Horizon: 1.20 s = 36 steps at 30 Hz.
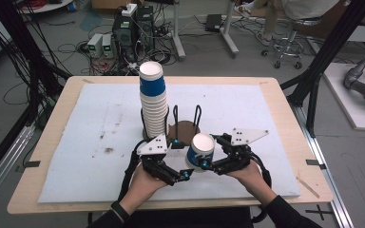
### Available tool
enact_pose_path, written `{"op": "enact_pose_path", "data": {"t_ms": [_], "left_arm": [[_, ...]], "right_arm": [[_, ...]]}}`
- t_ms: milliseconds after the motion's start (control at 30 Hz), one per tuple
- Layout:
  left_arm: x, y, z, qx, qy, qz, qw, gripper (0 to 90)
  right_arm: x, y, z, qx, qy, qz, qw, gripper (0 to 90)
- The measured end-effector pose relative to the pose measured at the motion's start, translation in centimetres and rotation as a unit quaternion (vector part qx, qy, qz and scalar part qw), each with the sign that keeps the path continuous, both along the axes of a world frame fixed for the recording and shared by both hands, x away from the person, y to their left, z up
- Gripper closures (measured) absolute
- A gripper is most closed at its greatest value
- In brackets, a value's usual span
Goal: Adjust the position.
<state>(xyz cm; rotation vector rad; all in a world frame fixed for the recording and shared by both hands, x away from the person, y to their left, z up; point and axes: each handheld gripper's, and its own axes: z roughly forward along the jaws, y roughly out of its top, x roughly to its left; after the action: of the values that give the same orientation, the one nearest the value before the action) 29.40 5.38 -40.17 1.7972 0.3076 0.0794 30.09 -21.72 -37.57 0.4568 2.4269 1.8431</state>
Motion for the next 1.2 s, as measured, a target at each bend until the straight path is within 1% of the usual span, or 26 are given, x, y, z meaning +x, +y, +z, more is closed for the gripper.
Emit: {"op": "enact_pose_path", "data": {"t_ms": [233, 267, 367, 467, 567, 633, 733, 1033, 1100, 1200], "left_arm": [[0.0, -0.8, -0.2, 0.001, 0.006, -0.011, 0.9999, 6.8], [0.1, -1.1, -0.4, -0.003, 0.010, -0.018, 0.9998, 6.9], [0.3, -1.4, -0.6, 0.002, 0.013, -0.021, 0.9997, 6.9], [0.5, -1.6, -0.7, 0.001, 0.020, -0.026, 0.9995, 6.9], [0.6, -1.7, -0.8, 0.002, 0.025, -0.025, 0.9994, 6.9], [0.7, -1.7, -0.9, -0.001, 0.031, -0.033, 0.9990, 9.9], [0.7, -1.7, -0.8, -0.003, 0.031, -0.039, 0.9988, 15.5], [0.6, -1.7, -0.7, 0.003, 0.027, -0.035, 0.9990, 17.4], [0.6, -1.7, -0.7, 0.007, 0.025, -0.036, 0.9990, 17.8], [0.6, -1.6, -0.5, 0.008, 0.023, -0.037, 0.9990, 18.2]], "right_arm": [[-0.2, 0.7, -0.1, -0.001, 0.005, 0.010, 0.9999, 24.5], [-0.3, 0.8, -0.2, 0.000, 0.006, 0.012, 0.9999, 24.5], [-0.4, 1.0, -0.2, 0.002, 0.006, 0.016, 0.9999, 24.5], [-0.4, 1.1, -0.2, 0.003, 0.008, 0.019, 0.9998, 24.5], [-0.5, 1.2, -0.2, 0.004, 0.009, 0.020, 0.9998, 24.5], [-0.5, 1.2, -0.2, 0.004, 0.008, 0.021, 0.9997, 24.5], [-0.5, 1.2, -0.2, 0.003, 0.006, 0.019, 0.9998, 24.6], [-0.5, 1.2, -0.2, 0.002, 0.006, 0.020, 0.9998, 24.9], [-0.5, 1.2, -0.2, 0.001, 0.007, 0.020, 0.9998, 25.0], [-0.5, 1.2, -0.2, 0.004, 0.006, 0.019, 0.9998, 24.7]]}}
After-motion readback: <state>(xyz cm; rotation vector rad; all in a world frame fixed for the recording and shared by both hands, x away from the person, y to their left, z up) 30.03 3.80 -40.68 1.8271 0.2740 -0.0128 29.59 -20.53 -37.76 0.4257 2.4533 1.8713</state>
